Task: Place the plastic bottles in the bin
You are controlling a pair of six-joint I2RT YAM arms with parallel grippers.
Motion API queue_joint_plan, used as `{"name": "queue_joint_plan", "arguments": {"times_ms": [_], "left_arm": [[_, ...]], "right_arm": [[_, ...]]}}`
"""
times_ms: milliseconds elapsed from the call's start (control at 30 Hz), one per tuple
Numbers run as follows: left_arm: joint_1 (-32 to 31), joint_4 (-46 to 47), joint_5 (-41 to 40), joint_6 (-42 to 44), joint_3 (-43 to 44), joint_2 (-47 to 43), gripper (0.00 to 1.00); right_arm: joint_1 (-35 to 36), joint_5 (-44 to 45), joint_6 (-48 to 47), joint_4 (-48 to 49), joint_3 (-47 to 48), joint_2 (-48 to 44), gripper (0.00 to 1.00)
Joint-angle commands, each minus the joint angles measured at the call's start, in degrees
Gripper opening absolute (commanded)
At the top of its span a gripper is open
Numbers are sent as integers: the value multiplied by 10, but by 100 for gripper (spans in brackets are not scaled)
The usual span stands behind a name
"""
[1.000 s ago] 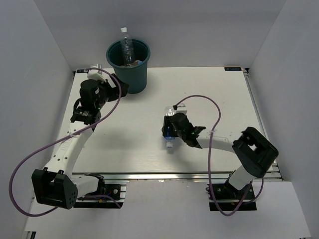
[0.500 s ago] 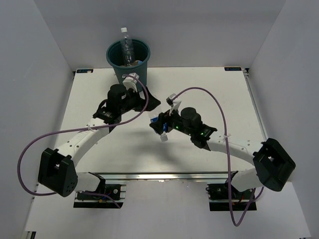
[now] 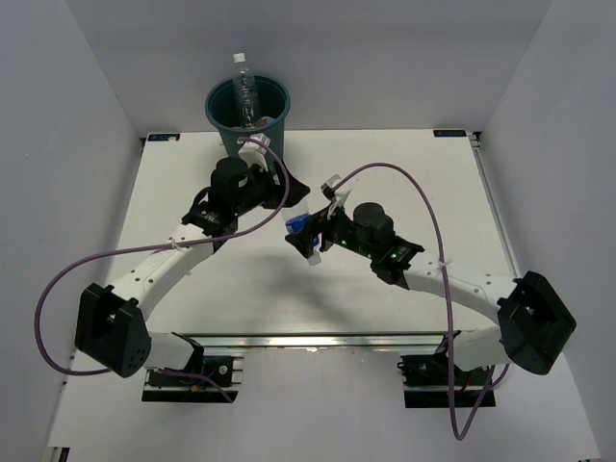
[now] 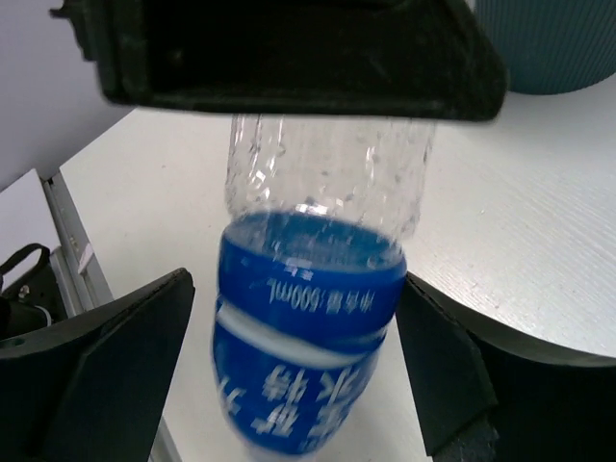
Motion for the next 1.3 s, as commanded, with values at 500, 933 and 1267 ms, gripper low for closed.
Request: {"name": "queue_joint_plan", "arguments": {"times_ms": [500, 933, 1267], "left_arm": [[119, -19, -273, 45, 323, 113, 36], [211, 10, -383, 1, 557, 339, 39], [211, -28, -313, 11, 579, 382, 98]], "right_arm": [[-18, 127, -54, -59, -57, -168, 89], [-101, 116, -42, -62, -96, -185, 89], [-139, 109, -11, -76, -113, -194, 89]]}}
